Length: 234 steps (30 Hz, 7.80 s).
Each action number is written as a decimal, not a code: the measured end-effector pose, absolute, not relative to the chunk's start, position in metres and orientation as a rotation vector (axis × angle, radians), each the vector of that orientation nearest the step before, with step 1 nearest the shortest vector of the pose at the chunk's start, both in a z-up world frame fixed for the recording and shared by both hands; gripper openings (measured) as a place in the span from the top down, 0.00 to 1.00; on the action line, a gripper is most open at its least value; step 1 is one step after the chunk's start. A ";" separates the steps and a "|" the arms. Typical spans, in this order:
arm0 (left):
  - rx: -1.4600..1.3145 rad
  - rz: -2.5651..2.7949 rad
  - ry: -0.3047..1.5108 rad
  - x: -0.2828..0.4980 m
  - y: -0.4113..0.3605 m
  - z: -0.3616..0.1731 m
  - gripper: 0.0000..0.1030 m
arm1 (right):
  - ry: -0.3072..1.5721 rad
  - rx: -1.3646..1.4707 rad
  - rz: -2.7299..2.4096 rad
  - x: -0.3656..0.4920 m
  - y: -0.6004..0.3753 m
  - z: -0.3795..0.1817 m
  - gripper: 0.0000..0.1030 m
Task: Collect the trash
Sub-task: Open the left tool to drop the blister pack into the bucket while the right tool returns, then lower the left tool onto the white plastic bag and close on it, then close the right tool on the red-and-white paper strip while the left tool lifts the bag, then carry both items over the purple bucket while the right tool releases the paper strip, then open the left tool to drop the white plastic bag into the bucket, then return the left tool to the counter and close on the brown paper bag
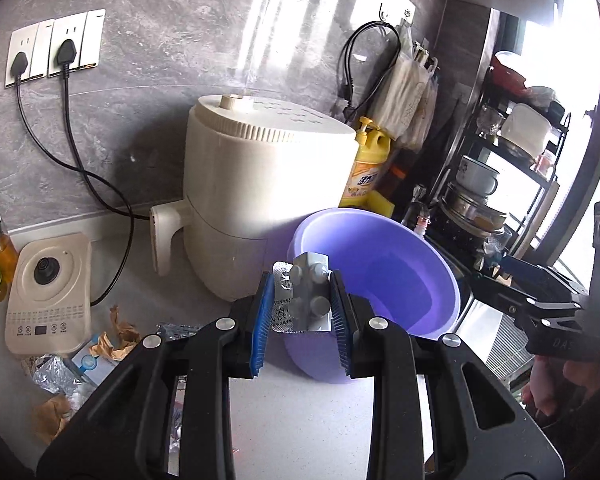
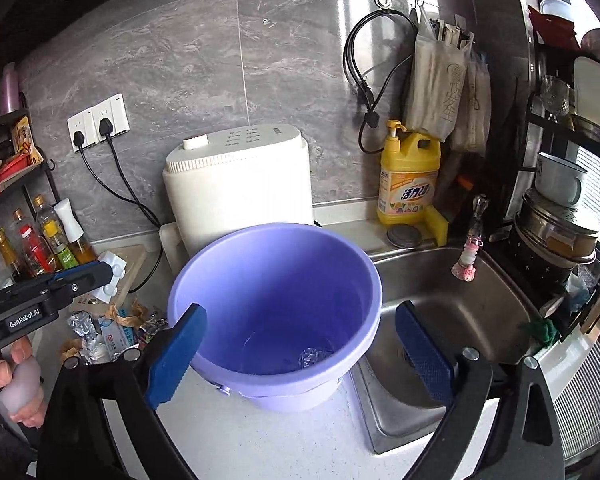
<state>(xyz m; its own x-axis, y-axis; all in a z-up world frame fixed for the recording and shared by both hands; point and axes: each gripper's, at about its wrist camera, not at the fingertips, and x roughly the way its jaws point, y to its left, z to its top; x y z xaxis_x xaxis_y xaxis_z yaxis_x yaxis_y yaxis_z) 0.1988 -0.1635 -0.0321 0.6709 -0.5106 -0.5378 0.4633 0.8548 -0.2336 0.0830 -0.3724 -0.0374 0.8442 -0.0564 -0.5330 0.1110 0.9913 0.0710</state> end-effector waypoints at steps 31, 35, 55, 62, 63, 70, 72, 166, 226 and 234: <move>-0.052 -0.413 0.584 0.182 -0.158 -0.028 0.06 | 0.613 0.137 -0.030 0.054 -0.367 -0.060 0.08; -0.064 -0.325 0.590 0.168 -0.129 -0.031 0.06 | 0.595 0.126 0.040 0.061 -0.347 -0.059 0.08; -0.180 -0.030 0.689 0.106 -0.011 -0.066 0.06 | 0.629 0.006 0.331 0.076 -0.242 -0.085 0.08; -0.239 0.020 0.763 0.092 0.021 -0.093 0.18 | 0.688 -0.024 0.394 0.084 -0.213 -0.104 0.08; -0.245 0.025 0.779 0.091 0.025 -0.099 0.21 | 0.699 -0.023 0.400 0.086 -0.210 -0.107 0.08; -0.252 0.028 0.868 0.095 0.038 -0.138 0.35 | 0.770 -0.056 0.433 0.095 -0.185 -0.129 0.13; -0.248 0.017 0.890 0.097 0.038 -0.148 0.35 | 0.791 -0.065 0.441 0.097 -0.180 -0.135 0.16; -0.175 -0.551 0.562 0.218 -0.206 -0.023 0.97 | 0.574 0.172 0.077 0.141 -0.395 -0.047 0.38; -0.295 0.025 0.539 0.099 0.030 -0.040 0.06 | 0.632 0.008 0.572 0.131 -0.174 -0.045 0.08; -0.338 0.049 0.601 0.087 0.058 -0.068 0.06 | 0.692 -0.018 0.585 0.137 -0.148 -0.068 0.08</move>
